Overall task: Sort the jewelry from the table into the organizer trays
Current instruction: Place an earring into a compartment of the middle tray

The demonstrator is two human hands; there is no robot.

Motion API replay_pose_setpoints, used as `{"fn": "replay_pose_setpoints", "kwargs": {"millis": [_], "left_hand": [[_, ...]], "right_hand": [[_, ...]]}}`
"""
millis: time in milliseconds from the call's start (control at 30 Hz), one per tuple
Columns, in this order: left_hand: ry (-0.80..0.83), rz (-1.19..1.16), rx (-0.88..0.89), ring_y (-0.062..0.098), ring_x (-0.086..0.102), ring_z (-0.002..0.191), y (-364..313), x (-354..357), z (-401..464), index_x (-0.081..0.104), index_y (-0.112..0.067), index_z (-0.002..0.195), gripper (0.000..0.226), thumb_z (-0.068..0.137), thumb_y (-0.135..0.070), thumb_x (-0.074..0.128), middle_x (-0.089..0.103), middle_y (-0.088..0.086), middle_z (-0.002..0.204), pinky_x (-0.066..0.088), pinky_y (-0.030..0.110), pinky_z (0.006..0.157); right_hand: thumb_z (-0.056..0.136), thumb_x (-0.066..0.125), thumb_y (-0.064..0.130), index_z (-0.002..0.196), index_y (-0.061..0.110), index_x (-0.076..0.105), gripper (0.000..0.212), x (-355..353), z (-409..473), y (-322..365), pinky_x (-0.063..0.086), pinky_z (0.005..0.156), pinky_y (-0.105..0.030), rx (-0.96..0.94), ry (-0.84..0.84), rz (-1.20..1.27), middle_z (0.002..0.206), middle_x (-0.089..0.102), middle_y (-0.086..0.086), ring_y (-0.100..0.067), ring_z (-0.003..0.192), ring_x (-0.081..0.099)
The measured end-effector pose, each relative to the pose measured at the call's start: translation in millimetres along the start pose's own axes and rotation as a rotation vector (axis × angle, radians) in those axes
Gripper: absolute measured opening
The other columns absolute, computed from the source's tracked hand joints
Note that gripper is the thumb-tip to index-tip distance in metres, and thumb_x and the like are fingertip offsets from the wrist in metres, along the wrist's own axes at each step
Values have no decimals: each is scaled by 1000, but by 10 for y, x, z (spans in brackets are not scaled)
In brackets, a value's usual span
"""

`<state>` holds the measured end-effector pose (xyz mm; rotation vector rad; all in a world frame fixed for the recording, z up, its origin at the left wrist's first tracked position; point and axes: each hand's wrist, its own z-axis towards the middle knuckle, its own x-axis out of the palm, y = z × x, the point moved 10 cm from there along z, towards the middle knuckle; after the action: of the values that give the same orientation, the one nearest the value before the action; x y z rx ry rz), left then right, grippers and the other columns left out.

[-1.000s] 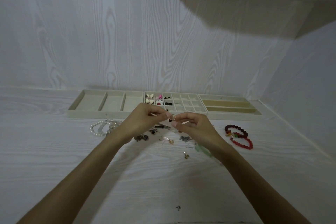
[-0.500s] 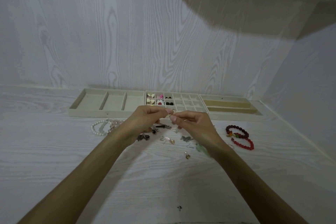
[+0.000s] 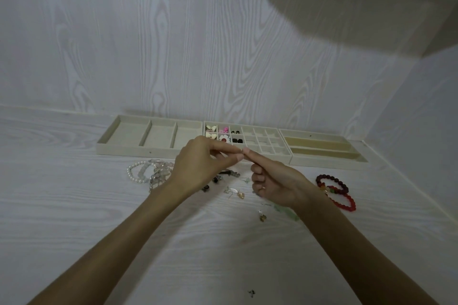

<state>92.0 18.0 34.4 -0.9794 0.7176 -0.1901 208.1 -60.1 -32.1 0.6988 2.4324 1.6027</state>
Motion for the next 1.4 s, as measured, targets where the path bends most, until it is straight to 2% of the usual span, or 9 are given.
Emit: {"fn": "replay_pose_setpoints", "kwargs": {"millis": [200, 400, 600, 800, 900, 1033, 1233, 1333, 1400], "left_hand": [[-58, -53, 16, 2, 66, 84, 70, 6, 106, 72, -48, 88, 15, 75, -56, 66, 71, -24, 90, 54, 43, 83], [-42, -96, -11, 6, 63, 83, 162, 125, 332, 72, -42, 85, 25, 76, -61, 58, 71, -21, 87, 51, 45, 86], [59, -214, -59, -8, 61, 73, 284, 305, 641, 75, -19, 96, 19, 88, -32, 64, 70, -17, 80, 47, 17, 81], [122, -209, -83, 10, 68, 93, 385, 457, 937, 75, -17, 98, 18, 90, -28, 63, 74, -2, 98, 52, 39, 92], [130, -136, -97, 11, 68, 87, 449, 478, 1042, 75, -26, 90, 14, 89, -35, 63, 73, -5, 92, 55, 41, 83], [177, 28, -104, 5, 61, 73, 508, 529, 1121, 74, -29, 94, 16, 89, -38, 62, 70, -10, 86, 48, 28, 64], [213, -53, -137, -1, 45, 44, 625, 534, 1134, 75, -25, 93, 15, 89, -31, 62, 57, -17, 54, 37, 22, 56], [200, -61, -148, 0, 41, 37, 635, 512, 1134, 76, -24, 94, 15, 89, -31, 63, 51, -20, 41, 32, 21, 52], [190, -55, -150, 2, 42, 42, 629, 510, 1137, 76, -27, 92, 14, 88, -32, 64, 54, -20, 47, 35, 22, 56]], "right_hand": [[78, 71, 41, 110, 19, 67, 38, -46, 100, 50, 25, 46, -18, -67, -76, 7, 50, 37, 9, -4, 45, 29], [90, 58, 37, 94, 18, 74, 25, -159, 95, 383, 29, 49, -17, -250, -129, -242, 54, 47, 6, -5, 48, 35], [84, 69, 26, 90, 20, 74, 10, -354, 95, 836, 42, 53, -5, -551, -296, -434, 65, 64, 11, 7, 52, 55], [81, 73, 21, 90, 14, 76, 11, -394, 296, 959, 45, 60, -6, -685, -358, -464, 79, 74, 7, 5, 69, 65], [79, 74, 23, 88, 16, 77, 11, -451, 396, 1009, 47, 63, -7, -698, -396, -548, 80, 74, 7, 5, 68, 65], [80, 73, 25, 88, 13, 77, 15, -465, 536, 1031, 50, 60, -11, -653, -388, -703, 75, 74, -1, -1, 61, 65], [85, 68, 25, 89, 10, 76, 17, -375, 651, 987, 39, 51, -7, -616, -313, -825, 57, 65, 12, 6, 48, 55], [86, 67, 26, 91, 11, 76, 19, -339, 676, 985, 43, 55, -8, -632, -298, -854, 75, 72, -1, 2, 58, 59], [87, 65, 26, 91, 10, 76, 19, -317, 682, 974, 39, 51, -6, -629, -288, -888, 72, 69, 1, 7, 50, 55]]}}
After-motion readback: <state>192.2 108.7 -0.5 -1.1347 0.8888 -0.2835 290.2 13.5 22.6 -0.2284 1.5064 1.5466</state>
